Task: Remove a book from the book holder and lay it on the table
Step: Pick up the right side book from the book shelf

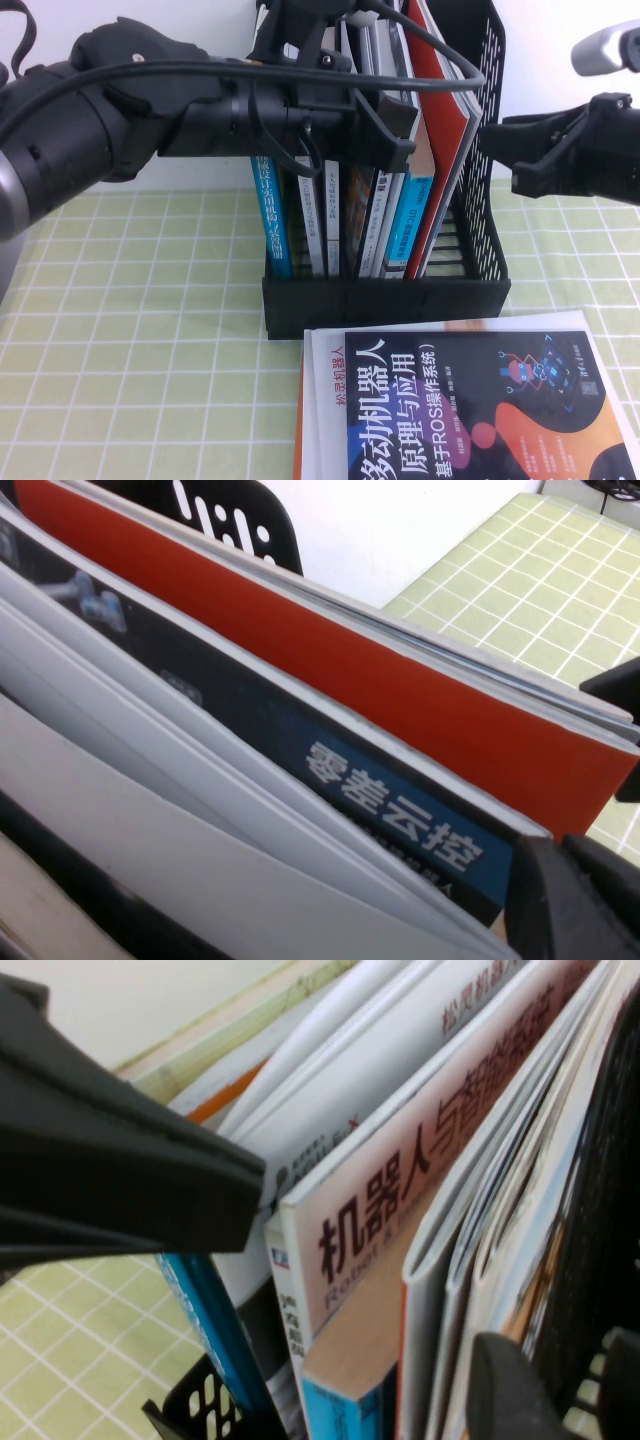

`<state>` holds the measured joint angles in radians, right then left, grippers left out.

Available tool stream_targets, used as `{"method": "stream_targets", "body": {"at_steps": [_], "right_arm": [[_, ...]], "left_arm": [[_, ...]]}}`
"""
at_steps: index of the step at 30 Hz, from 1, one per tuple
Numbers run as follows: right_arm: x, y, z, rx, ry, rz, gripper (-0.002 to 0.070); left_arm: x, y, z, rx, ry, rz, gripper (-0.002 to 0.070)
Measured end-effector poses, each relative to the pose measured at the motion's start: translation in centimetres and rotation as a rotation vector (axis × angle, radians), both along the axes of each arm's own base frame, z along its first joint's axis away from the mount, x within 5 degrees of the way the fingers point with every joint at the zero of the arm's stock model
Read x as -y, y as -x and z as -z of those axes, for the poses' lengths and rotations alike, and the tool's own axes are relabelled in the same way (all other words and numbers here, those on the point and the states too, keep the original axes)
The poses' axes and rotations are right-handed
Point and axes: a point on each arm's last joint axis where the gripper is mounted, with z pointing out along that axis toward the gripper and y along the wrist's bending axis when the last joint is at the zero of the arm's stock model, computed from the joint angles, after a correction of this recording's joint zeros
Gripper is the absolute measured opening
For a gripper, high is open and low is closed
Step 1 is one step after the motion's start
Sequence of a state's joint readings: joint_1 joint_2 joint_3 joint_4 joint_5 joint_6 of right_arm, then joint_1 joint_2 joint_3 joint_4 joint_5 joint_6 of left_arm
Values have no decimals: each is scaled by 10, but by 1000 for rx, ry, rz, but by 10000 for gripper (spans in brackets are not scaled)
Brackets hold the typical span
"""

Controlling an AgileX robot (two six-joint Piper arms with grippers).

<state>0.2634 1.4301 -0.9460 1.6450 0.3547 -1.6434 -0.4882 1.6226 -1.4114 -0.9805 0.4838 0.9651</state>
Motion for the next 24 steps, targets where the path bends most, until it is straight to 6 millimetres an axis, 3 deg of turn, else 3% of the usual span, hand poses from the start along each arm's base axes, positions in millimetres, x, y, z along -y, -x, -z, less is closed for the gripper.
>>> {"method": "stream_targets", "body": {"at_steps": [6, 24], "right_arm": [[-3, -5, 9, -32, -20, -5, 213], [-8, -2, 7, -24, -55, -65, 213]], "left_arm": [[0, 0, 0, -4, 3, -2, -3], [0, 0, 0, -6, 4, -3, -3]]}}
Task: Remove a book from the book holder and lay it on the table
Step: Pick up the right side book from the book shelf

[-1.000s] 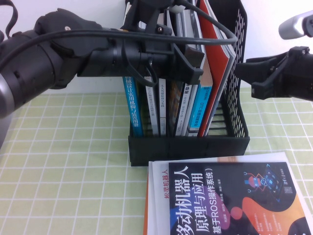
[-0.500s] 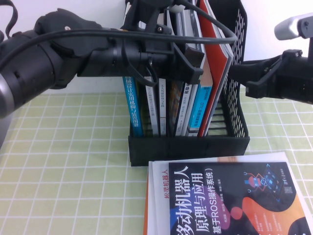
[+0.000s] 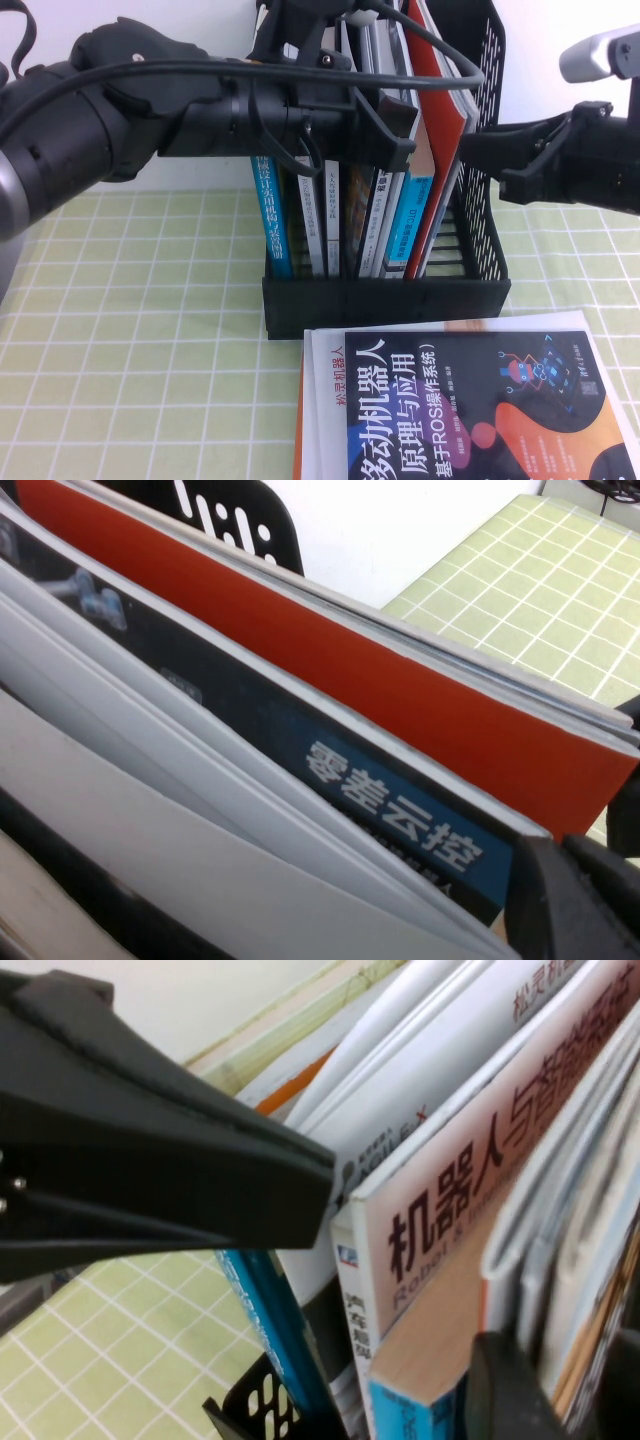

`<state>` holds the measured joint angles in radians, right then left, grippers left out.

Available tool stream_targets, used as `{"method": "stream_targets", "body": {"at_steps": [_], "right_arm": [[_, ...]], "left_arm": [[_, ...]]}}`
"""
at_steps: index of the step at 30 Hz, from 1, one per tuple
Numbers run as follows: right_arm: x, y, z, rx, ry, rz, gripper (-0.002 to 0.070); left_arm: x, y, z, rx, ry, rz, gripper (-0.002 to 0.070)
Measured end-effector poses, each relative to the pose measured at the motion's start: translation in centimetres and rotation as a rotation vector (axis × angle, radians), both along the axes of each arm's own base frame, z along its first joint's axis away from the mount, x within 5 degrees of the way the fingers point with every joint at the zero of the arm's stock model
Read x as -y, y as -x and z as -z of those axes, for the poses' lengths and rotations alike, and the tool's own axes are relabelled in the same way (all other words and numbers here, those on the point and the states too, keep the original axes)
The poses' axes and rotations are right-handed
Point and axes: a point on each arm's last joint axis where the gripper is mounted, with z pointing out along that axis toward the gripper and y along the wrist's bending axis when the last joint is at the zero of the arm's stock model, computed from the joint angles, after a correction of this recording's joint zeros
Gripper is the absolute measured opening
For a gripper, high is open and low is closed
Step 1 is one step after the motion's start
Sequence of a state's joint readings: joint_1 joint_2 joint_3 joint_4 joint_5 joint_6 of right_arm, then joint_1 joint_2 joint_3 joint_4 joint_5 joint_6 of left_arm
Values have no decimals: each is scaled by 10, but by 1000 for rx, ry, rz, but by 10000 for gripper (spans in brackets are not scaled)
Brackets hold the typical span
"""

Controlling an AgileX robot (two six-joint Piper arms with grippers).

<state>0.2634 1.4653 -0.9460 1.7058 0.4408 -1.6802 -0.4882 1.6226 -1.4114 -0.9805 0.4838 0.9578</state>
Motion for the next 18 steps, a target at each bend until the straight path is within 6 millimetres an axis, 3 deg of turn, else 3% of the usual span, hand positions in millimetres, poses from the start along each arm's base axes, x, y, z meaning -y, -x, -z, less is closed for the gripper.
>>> {"method": "stream_targets", "body": {"at_steps": [18], "right_arm": [[0, -10, 6, 47, 85, 0, 213]], "left_arm": [[0, 0, 0, -1, 1, -1, -3]]}}
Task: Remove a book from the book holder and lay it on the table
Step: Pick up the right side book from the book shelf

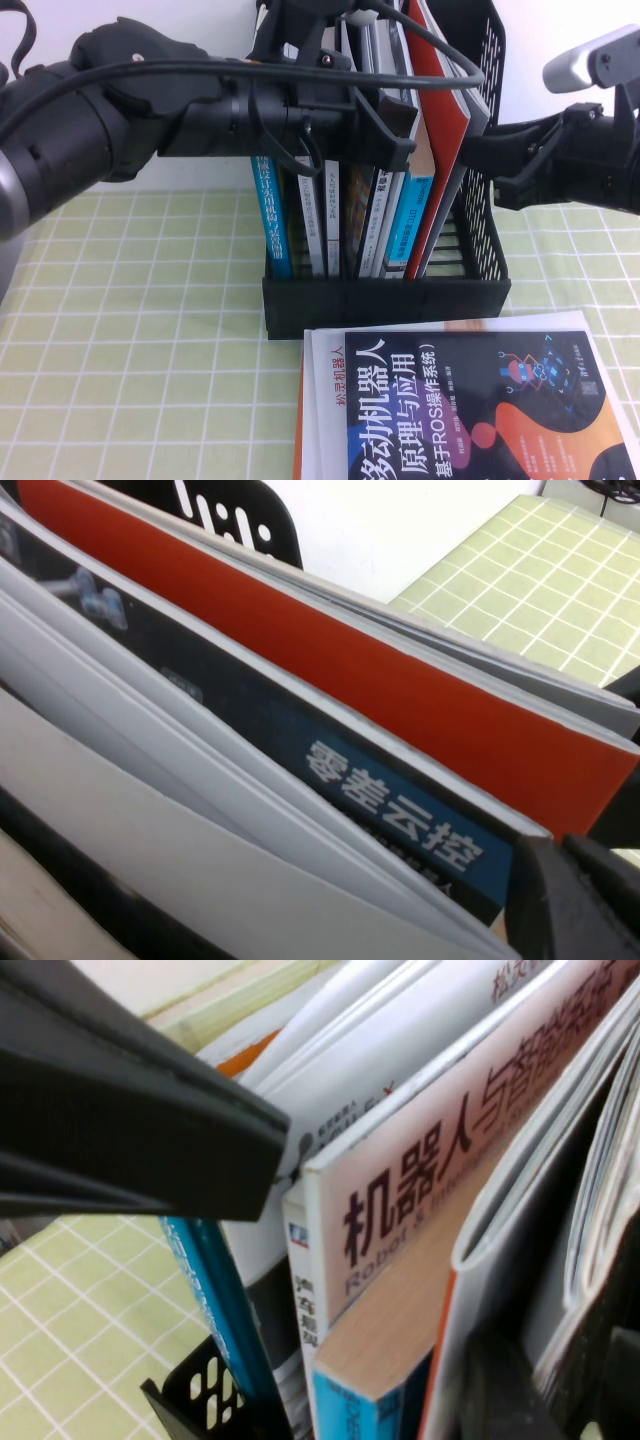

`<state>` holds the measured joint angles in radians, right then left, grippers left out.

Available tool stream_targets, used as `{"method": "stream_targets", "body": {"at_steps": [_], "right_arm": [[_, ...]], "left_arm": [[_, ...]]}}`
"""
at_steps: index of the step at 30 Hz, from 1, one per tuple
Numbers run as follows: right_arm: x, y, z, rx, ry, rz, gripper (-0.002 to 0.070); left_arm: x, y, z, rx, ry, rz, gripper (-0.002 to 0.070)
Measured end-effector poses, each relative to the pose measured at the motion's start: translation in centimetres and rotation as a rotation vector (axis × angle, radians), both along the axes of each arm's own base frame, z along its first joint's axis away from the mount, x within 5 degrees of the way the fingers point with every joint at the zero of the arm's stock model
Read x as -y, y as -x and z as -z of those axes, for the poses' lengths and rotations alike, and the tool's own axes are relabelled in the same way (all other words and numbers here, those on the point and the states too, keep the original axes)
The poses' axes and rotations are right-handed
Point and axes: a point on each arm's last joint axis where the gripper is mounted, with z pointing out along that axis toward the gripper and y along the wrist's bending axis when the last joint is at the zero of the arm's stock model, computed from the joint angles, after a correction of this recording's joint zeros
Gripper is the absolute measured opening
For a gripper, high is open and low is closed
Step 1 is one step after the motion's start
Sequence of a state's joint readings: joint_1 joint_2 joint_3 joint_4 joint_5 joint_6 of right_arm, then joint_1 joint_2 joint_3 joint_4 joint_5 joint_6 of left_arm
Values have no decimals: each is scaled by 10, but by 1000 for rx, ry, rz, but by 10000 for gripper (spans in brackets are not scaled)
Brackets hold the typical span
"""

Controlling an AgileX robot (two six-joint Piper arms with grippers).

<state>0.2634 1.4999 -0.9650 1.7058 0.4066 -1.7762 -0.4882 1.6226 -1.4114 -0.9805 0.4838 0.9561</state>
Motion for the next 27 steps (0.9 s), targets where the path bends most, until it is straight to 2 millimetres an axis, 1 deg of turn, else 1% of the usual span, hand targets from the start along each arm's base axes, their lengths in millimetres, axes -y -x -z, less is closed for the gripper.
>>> {"method": "stream_targets", "body": {"at_steps": [7, 11, 15, 18, 20, 24, 27], "right_arm": [[-4, 3, -2, 5, -24, -52, 213], [-3, 8, -7, 30, 25, -77, 213], [1, 17, -18, 67, 68, -75, 213], [5, 24, -31, 103, 65, -60, 213], [7, 26, -35, 105, 57, -32, 213], [10, 22, -33, 87, 57, 28, 213], [10, 16, -25, 55, 47, 47, 213]], "left_arm": [[0, 0, 0, 0, 0, 0, -3], [0, 0, 0, -2, 1, -1, -3], [0, 0, 0, -2, 1, -1, -3], [0, 0, 0, -2, 1, -1, -3], [0, 0, 0, 0, 2, -4, -3], [0, 0, 0, 1, 2, -6, -3], [0, -1, 0, 2, 3, -7, -3]]}}
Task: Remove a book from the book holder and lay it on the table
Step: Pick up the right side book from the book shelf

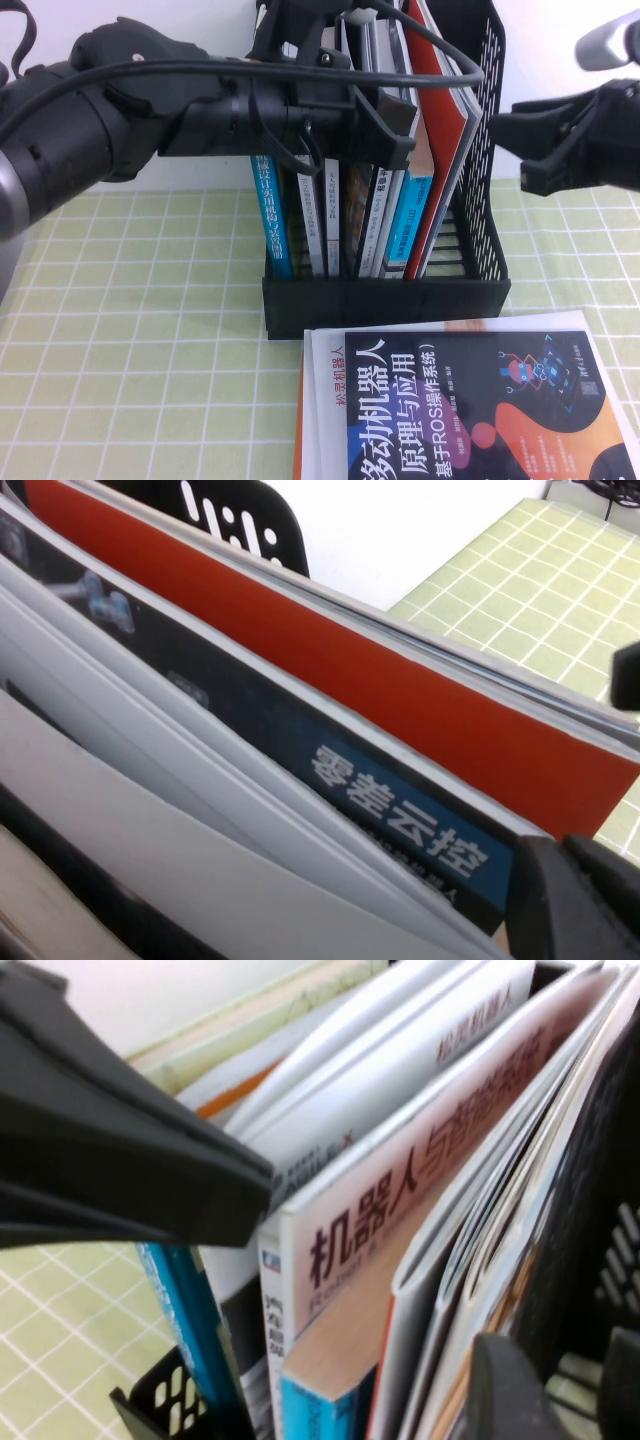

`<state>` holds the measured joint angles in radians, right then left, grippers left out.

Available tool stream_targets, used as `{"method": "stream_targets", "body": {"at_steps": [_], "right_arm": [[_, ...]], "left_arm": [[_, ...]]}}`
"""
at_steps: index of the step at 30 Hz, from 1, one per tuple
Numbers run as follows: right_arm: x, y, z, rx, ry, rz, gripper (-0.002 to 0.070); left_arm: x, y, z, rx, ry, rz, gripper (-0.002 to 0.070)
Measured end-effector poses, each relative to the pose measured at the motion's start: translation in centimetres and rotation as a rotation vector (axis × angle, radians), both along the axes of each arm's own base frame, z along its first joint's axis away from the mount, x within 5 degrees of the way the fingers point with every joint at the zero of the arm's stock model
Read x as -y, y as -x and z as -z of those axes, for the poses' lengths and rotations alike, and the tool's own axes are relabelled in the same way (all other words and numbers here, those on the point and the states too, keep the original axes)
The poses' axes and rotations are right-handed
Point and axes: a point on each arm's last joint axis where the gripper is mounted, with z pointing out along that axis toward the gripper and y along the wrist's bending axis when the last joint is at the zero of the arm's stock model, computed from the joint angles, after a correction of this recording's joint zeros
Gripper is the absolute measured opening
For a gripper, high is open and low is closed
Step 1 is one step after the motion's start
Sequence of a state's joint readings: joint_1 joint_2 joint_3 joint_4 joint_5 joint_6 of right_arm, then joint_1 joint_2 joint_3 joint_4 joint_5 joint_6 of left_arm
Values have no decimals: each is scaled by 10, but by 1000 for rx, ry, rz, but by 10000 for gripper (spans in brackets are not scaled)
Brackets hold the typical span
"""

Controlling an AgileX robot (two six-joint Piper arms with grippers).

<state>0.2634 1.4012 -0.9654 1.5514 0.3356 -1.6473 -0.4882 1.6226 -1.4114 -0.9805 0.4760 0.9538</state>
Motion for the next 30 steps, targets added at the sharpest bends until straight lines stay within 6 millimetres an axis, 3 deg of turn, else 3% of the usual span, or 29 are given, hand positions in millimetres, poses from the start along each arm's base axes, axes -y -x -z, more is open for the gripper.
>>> {"method": "stream_targets", "body": {"at_steps": [6, 16, 22, 30], "right_arm": [[-4, -8, 13, -60, -38, -7, 213], [-7, -8, 14, -76, -71, -20, 213], [-8, -9, 16, -86, -86, -29, 213], [-8, -9, 16, -87, -88, -28, 213]], "left_arm": [[5, 3, -4, 10, 9, 23, -3], [43, 21, -38, 185, 27, 136, -3], [54, 7, -24, 158, -16, 159, -3], [51, 3, -13, 122, -119, 130, -3]]}}
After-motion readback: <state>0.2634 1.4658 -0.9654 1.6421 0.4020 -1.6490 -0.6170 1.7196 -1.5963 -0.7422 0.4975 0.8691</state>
